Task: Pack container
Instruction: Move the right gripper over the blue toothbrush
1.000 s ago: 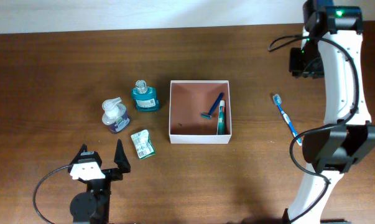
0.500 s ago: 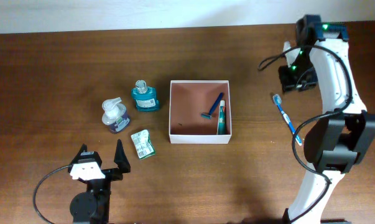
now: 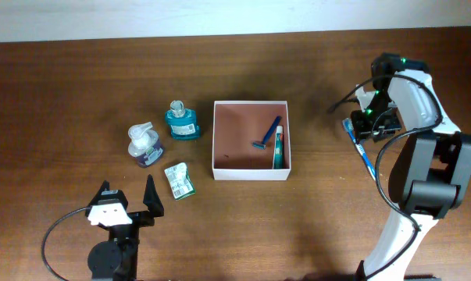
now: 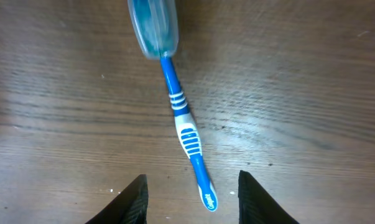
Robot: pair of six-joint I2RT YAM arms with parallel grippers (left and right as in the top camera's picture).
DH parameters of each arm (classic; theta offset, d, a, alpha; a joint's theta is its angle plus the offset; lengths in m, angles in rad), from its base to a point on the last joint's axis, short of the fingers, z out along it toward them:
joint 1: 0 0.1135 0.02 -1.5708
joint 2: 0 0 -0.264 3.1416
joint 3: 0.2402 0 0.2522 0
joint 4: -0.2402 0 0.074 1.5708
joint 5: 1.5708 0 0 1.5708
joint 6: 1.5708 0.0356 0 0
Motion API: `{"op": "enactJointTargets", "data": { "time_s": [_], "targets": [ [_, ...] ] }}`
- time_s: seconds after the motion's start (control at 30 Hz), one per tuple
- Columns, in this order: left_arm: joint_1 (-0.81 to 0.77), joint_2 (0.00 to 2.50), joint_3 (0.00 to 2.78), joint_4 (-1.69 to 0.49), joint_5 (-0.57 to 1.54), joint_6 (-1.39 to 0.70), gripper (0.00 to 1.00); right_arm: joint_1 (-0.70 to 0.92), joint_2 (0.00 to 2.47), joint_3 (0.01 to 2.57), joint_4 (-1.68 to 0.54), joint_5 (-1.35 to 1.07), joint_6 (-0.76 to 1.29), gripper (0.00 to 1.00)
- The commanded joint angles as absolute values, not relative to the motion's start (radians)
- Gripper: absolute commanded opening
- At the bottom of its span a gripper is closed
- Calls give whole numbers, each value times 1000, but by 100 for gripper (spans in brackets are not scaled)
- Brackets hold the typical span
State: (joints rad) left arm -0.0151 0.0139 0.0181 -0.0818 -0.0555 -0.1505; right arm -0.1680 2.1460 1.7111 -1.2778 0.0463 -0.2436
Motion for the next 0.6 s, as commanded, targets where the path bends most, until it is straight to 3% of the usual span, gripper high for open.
{"op": "enactJointTargets", "data": {
  "time_s": [0.0,0.27,0.37,0.57],
  "targets": [
    [-10,6,9,-80,-47,-141,99,-171,2138,1659,-1247,25,-258,39],
    [-10,6,9,-80,-47,-141,99,-171,2138,1548,-1153,-60,-337,38],
    [-10,6,9,-80,-48,-141,99,-171,2138,1534,-1127,-56,-337,29],
    [-10,6,9,-80,-48,-141,99,-171,2138,1534,-1112,-56,-336,26]
  ]
}}
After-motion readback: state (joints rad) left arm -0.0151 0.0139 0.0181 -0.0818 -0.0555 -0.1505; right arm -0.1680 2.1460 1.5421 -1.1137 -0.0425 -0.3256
